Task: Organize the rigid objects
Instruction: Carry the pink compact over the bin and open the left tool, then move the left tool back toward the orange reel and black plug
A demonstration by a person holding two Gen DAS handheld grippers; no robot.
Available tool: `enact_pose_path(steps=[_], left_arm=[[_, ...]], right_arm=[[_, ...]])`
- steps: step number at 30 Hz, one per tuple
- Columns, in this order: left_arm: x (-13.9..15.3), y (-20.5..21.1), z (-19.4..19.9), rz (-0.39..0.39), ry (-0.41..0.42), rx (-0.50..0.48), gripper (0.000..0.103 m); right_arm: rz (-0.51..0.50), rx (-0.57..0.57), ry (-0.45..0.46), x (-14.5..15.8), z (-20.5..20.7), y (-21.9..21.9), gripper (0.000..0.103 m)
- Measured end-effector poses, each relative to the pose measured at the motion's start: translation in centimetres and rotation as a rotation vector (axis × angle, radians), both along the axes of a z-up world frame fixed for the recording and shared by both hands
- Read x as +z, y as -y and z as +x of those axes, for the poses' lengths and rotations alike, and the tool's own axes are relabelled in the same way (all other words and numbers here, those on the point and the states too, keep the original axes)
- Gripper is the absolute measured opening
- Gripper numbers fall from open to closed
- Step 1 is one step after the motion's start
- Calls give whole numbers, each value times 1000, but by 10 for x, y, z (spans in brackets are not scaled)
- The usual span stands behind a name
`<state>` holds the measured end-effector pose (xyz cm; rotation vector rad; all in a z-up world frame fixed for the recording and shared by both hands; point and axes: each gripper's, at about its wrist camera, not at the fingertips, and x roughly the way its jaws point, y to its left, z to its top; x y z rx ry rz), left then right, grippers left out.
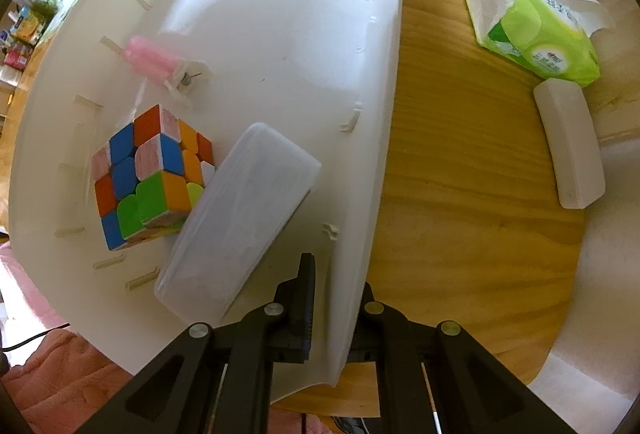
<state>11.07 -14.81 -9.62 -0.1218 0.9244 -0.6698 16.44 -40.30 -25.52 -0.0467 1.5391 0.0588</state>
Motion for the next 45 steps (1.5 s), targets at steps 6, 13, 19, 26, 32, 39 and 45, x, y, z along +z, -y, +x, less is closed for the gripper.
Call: enact_pose_path(steps=[6, 13, 19, 26, 32, 39, 45], left_arm=[[-13, 39, -2, 103, -5, -21, 69], [-23, 68, 0, 163, -19, -36, 69], [-26, 75, 4, 190, -28, -15, 70], [-25, 77, 3, 206, -28, -20, 76], [-22, 67, 2, 213, -31, -16, 78], [-15, 44, 0, 210, -17, 2, 78], [-10, 11, 3, 214, -21, 29, 78]], right_arm=[[21, 24, 0, -3, -1, 3, 9], [46, 39, 5, -7, -4, 8, 9], [47, 53, 12, -11, -8, 10, 9], [48, 45, 15, -13, -11, 10, 9], [42, 25, 13, -12, -11, 10, 9], [25, -13, 7, -11, -11, 11, 9], [11, -49, -3, -8, -7, 12, 8]])
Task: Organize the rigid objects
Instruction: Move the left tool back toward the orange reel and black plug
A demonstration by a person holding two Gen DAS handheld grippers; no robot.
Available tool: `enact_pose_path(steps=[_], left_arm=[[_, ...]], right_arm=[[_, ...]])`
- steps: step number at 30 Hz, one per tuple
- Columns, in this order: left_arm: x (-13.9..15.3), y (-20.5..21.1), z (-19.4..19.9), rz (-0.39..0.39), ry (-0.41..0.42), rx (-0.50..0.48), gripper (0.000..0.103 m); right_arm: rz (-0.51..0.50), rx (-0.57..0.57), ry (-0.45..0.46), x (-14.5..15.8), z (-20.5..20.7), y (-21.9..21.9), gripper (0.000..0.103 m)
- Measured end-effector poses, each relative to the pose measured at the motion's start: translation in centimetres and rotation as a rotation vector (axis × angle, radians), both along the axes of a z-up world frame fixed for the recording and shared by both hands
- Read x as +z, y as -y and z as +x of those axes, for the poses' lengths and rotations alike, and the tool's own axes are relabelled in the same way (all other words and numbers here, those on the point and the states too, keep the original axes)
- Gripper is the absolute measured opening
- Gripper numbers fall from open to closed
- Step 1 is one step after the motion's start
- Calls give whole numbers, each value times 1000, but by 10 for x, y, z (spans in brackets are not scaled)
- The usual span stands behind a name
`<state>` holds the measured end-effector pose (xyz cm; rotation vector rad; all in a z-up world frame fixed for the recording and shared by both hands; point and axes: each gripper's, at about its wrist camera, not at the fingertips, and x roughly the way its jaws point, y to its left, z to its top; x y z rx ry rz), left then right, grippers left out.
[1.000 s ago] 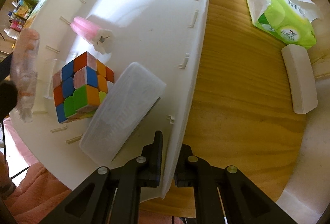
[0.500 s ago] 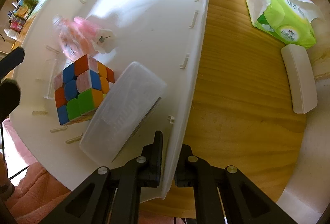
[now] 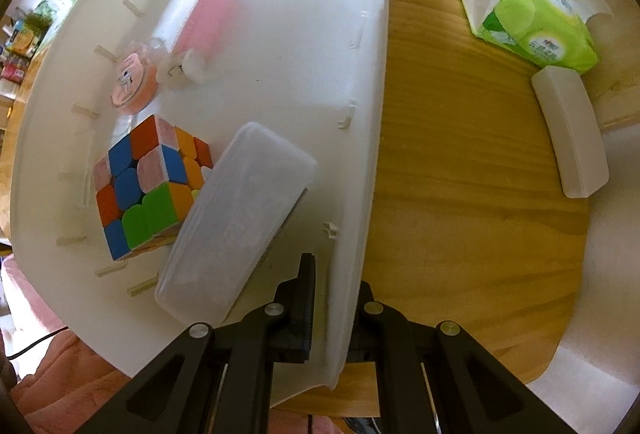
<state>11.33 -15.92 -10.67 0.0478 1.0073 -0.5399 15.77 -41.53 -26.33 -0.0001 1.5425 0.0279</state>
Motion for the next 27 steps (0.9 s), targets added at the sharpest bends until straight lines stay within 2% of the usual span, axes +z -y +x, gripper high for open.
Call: enact_pose_path(steps=[9, 14, 19, 27], left_arm=[[0, -52, 8, 21, -26, -1, 78], [-5, -73, 13, 58, -47, -18, 78], [-12, -87, 15, 104, -71, -70, 78], [-36, -93, 27, 172, -170, -177, 79]], right_arm=[[-27, -103, 2, 0, 3, 6, 8], [-21, -166, 13, 2, 4, 13, 8], [-31, -195, 23, 6, 9, 15, 8], [-39, -263, 29, 10, 13, 22, 8]])
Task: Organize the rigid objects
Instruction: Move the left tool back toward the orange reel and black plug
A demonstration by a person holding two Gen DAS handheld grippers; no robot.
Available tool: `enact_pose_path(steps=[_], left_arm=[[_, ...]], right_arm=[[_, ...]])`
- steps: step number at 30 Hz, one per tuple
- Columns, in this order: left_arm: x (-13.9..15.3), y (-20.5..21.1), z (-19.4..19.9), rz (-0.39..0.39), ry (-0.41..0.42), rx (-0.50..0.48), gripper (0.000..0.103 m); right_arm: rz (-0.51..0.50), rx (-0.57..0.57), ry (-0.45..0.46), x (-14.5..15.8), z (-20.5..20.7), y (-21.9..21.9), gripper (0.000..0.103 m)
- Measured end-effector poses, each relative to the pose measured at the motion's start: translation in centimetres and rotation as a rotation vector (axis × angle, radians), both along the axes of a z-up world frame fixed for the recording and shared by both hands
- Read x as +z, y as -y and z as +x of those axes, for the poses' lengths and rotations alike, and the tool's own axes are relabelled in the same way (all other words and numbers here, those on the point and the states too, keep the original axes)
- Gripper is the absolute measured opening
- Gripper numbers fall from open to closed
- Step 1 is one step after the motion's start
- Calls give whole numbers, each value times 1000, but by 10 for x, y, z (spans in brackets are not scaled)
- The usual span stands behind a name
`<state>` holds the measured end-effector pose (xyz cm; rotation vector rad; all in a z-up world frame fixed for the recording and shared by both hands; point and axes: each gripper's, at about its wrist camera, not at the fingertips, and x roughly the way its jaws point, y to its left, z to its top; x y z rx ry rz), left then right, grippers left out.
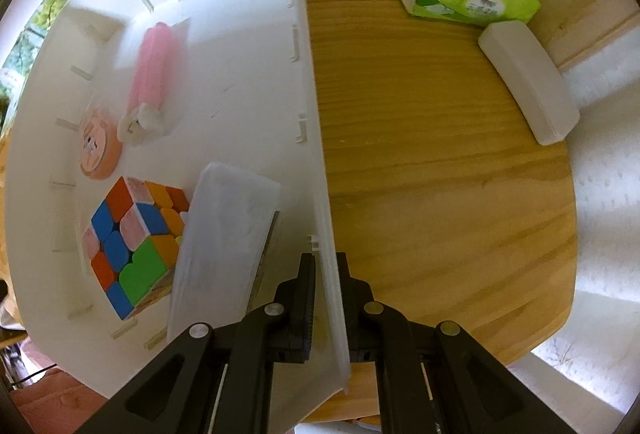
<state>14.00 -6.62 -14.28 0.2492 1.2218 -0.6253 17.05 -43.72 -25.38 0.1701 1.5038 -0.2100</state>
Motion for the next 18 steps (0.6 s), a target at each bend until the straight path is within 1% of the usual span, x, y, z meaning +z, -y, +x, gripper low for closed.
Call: enact_pose_path(steps=[5, 8, 13, 15, 18], left_arm=[[-15, 8, -5, 58, -28, -132, 80], [-25, 12, -6, 62, -59, -200, 80], [-45, 22, -4, 84, -81, -274, 80], [-51, 26, -4, 86, -92, -293, 80], [-60, 35, -6, 110, -104, -324, 80]], right_arm=[[-9, -34, 1, 0, -3, 8, 8], [-17, -46, -1, 0, -4, 7, 9], [-12, -65, 5, 0, -5, 8, 9], [-13, -72, 8, 0, -5, 10, 9], [-16, -80, 10, 1, -7, 12, 10]])
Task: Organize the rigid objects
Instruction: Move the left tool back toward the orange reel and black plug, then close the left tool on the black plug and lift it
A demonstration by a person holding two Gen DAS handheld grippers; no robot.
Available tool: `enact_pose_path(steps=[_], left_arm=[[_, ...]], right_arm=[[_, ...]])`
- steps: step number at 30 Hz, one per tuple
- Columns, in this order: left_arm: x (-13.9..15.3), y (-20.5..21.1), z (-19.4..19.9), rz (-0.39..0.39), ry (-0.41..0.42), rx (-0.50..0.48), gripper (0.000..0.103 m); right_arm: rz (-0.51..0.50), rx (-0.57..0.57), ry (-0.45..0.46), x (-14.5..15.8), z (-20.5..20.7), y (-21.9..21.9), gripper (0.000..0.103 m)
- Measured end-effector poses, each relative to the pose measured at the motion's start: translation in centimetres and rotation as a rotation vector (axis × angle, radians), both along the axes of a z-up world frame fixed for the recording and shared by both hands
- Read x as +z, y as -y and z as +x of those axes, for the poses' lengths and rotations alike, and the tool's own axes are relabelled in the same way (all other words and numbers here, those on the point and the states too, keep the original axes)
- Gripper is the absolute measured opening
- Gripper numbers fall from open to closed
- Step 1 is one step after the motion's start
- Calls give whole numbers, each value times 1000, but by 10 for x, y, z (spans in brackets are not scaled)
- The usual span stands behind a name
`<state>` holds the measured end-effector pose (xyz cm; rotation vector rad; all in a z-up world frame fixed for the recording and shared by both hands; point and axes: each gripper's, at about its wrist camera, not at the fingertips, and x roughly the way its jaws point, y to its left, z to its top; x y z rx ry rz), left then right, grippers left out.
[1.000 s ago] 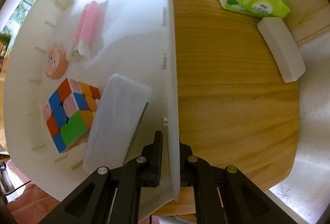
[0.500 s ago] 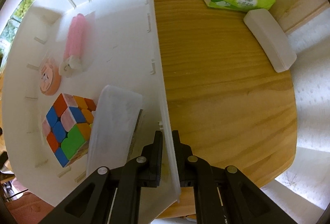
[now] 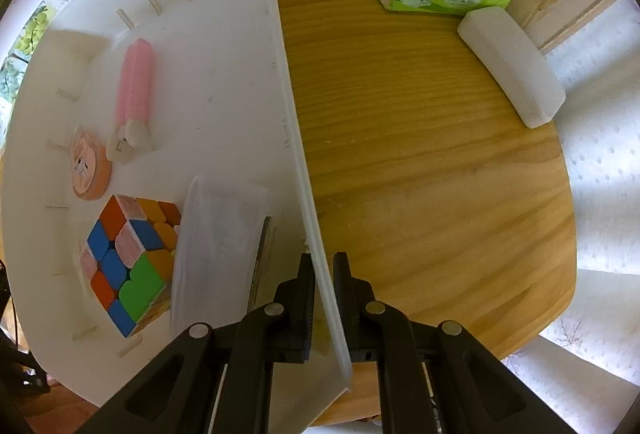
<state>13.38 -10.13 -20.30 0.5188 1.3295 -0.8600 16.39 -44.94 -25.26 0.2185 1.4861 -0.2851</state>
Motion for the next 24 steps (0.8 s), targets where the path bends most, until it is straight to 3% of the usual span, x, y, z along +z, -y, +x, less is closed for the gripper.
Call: enact_pose_path(steps=[6, 12, 17, 20, 24], left_arm=[[-12, 14, -3, 28, -8, -35, 80], [-16, 24, -5, 47, 44, -56, 79], [-15, 28, 0, 33, 55, -67, 76], [-11, 28, -1, 19, 58, -84, 68], [-9, 36, -9, 19, 77, -89, 68]], right_arm=[[-1, -3, 5, 0, -1, 1, 10], [1, 3, 9, 0, -4, 1, 10], [2, 4, 11, 1, -5, 0, 10], [4, 2, 14, 0, -6, 0, 10], [5, 6, 15, 0, -6, 0, 10]])
